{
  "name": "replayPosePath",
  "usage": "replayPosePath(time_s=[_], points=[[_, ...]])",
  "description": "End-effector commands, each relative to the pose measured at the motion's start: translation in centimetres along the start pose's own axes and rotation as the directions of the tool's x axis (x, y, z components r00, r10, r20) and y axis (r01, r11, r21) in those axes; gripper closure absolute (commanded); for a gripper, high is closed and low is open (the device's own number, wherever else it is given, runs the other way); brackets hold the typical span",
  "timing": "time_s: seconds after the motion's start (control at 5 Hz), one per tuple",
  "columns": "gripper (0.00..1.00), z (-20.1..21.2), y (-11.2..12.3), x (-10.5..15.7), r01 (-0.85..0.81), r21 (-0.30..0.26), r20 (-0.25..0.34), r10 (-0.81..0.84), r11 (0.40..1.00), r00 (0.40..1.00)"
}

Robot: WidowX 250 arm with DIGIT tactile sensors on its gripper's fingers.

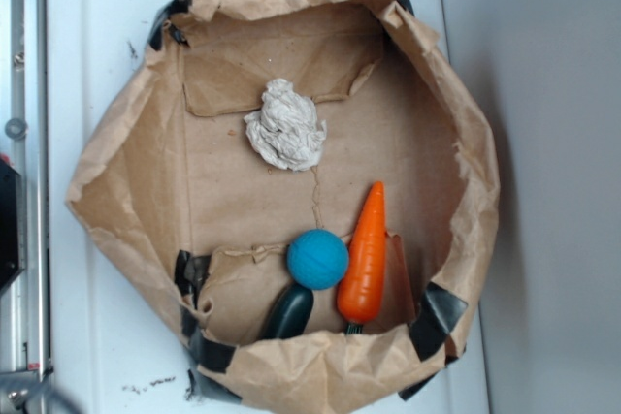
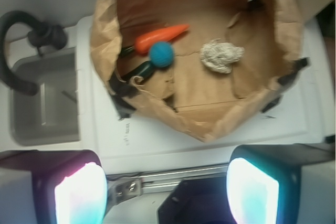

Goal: Grab the white paper.

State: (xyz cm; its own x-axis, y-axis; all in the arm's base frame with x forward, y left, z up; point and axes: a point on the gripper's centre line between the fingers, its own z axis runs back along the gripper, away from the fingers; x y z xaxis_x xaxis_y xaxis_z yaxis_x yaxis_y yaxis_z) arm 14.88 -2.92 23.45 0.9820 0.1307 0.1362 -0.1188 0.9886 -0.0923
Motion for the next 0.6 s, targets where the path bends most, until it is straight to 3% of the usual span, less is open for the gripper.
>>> replayPosePath(time_s=[0.0, 0.2, 0.4], points=[[0.00, -5.4, 0.8, 3.6, -0.020, 0.079, 0.001, 0.020, 0.997, 1.000], [0.00, -8.6, 1.0, 5.9, -0.010, 0.122, 0.003, 0.010, 0.992, 1.000], [0.00, -10.0, 1.9, 8.3, -0.025, 0.113, -0.016, 0.027, 0.993, 1.000]])
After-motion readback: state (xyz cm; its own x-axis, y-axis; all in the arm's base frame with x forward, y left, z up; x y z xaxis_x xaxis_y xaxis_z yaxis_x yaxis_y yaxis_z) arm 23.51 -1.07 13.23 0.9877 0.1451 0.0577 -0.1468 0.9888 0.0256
